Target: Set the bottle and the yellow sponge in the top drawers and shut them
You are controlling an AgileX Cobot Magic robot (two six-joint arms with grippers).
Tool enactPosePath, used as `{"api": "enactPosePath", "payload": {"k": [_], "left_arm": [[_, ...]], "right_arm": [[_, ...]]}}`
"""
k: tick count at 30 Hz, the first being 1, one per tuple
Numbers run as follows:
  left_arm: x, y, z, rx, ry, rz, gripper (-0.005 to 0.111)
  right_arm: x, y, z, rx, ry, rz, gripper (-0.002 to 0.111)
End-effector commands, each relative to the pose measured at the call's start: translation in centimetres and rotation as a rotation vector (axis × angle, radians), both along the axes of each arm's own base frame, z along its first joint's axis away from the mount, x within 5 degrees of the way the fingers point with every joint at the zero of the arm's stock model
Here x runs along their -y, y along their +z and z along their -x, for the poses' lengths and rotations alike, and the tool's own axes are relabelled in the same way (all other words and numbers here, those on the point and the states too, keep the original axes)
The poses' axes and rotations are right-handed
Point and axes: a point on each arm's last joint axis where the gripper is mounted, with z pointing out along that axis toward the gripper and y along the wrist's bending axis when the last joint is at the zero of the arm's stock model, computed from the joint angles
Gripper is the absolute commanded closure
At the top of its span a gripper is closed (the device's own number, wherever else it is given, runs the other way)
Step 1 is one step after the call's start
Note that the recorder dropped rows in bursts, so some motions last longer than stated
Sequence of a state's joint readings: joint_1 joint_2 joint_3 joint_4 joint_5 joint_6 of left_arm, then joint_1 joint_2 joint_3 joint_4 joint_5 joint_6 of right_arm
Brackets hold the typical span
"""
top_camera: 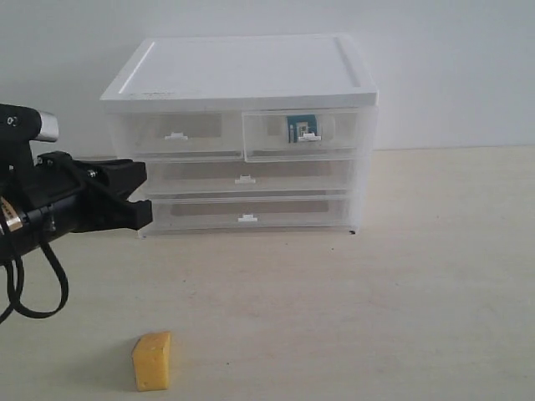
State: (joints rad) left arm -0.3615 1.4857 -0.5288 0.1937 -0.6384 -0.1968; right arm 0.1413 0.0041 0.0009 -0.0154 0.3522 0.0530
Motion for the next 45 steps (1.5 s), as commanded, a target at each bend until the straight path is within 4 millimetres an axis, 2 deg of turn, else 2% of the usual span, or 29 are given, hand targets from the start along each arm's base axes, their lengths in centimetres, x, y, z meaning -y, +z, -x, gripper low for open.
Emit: {"api": "enactPosePath", "payload": {"k": [1,3,4,6,10,12,18,23,26,30,35,38,42,45], "left_arm": [[0.8,-0.8,-0.7,0.052,-0.034,0.045,0.053],[1.0,-1.2,-1.0,0.070,-0.040,0.055,0.032],[1.0,-1.4,-1.2,0.091,-0.033,0.069,0.028],[1.0,-1.6,-1.4,0.100,-0.027,0.086,0.030],[1.3,-2.6,-1.6,0.155,-0.066,0.002,0.056],[1.3,-3.0,-1.8,0.166,-0.056,-0.007,0.060],[1.1,-4.4,-2.4,0.146,0.057,0.035,0.045],[2.0,-4.1,-2.1,0.190,0.153,0.025,0.044],[3.2,-3.6,-2.0,0.216,0.181,0.019,0.044],[4.2,-2.8,-2.6,0.225,0.282,0.047,0.044],[5.0,-3.4,-3.4,0.253,0.275,0.051,0.044],[5.0,-4.5,-3.6,0.282,0.286,0.038,0.044],[5.6,-5.7,-3.7,0.254,0.242,0.048,0.038],[5.8,-5.7,-4.5,0.263,0.276,0.049,0.036]], "right_arm": [[0.0,0.1,0.0,0.008,-0.002,0.001,0.108],[0.0,0.1,0.0,0.008,-0.002,0.001,0.108],[0.0,0.1,0.0,0.008,-0.002,0.001,0.108],[0.0,0.1,0.0,0.008,-0.002,0.001,0.108],[0.0,0.1,0.0,0.008,-0.002,0.001,0.108],[0.0,0.1,0.0,0.008,-0.002,0.001,0.108],[0.0,0.1,0.0,0.008,-0.002,0.001,0.108],[0.0,0.1,0.0,0.008,-0.002,0.001,0.108],[0.0,0.1,0.0,0.008,-0.002,0.001,0.108],[0.0,0.1,0.0,0.008,-0.002,0.001,0.108],[0.0,0.1,0.0,0.008,-0.002,0.001,0.108],[0.0,0.1,0.0,0.008,-0.002,0.001,0.108],[0.0,0.1,0.0,0.008,-0.002,0.001,0.108],[0.0,0.1,0.0,0.008,-0.002,0.001,0.108]]}}
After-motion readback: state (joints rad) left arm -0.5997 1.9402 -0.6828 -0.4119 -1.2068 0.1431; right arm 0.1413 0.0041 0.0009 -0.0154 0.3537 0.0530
